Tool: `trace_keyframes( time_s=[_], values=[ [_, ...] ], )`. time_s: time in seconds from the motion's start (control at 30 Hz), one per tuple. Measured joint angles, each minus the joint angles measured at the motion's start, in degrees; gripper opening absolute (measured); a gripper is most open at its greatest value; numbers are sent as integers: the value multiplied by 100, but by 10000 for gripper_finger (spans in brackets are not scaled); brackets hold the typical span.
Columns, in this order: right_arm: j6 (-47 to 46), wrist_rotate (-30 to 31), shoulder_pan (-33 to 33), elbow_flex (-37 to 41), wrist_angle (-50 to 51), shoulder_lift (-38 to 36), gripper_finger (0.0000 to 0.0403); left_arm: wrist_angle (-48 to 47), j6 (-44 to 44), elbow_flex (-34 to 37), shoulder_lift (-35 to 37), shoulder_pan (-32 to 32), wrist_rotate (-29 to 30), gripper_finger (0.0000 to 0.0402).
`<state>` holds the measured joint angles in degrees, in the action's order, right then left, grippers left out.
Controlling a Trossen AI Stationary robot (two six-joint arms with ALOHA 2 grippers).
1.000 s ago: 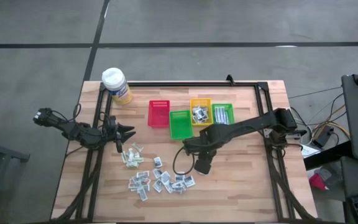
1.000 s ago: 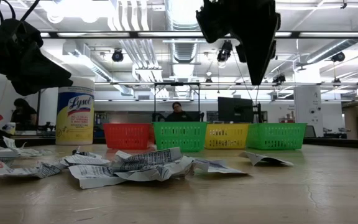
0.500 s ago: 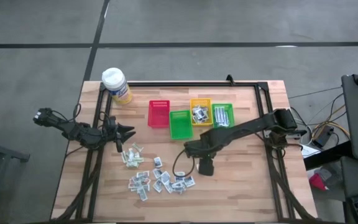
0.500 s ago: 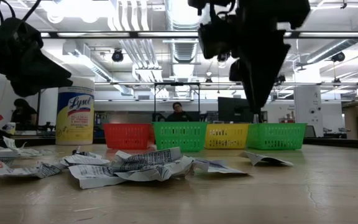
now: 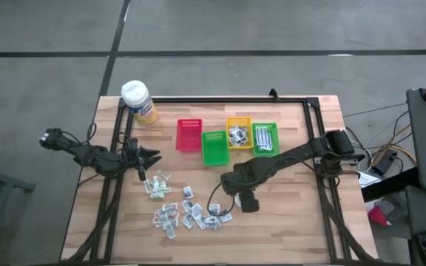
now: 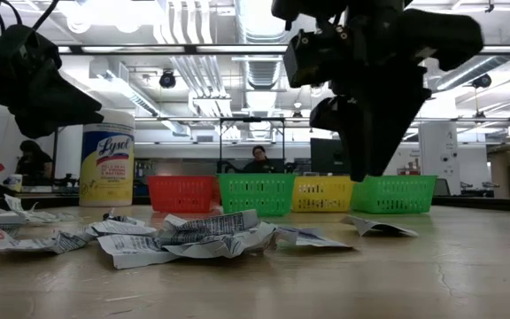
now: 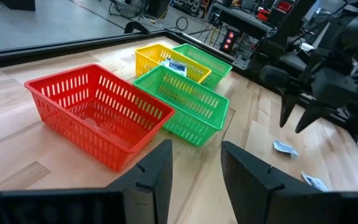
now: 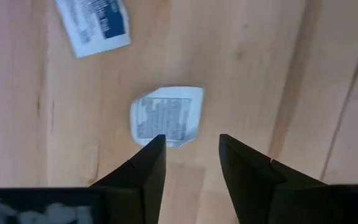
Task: Pick & Place First Aid Supplies
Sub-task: Put the alcohol pad into the yellow basket
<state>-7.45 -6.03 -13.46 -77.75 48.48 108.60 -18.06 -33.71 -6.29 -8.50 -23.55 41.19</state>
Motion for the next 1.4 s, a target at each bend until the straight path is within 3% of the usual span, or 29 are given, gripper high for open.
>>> trace_keyframes(
  time_s=[0.53, 0.97, 1.4],
  values=[
    [-188, 512, -244, 267, -471, 0, 144, 0, -297, 1, 1, 1, 0, 131],
    [-1532, 464, -249, 394, -457, 224, 144, 0, -365, -1, 1, 2, 2, 131],
    [-1621, 333, -253, 198, -342, 756, 143, -4, -251, -1, -14, 0, 3, 131]
  ],
)
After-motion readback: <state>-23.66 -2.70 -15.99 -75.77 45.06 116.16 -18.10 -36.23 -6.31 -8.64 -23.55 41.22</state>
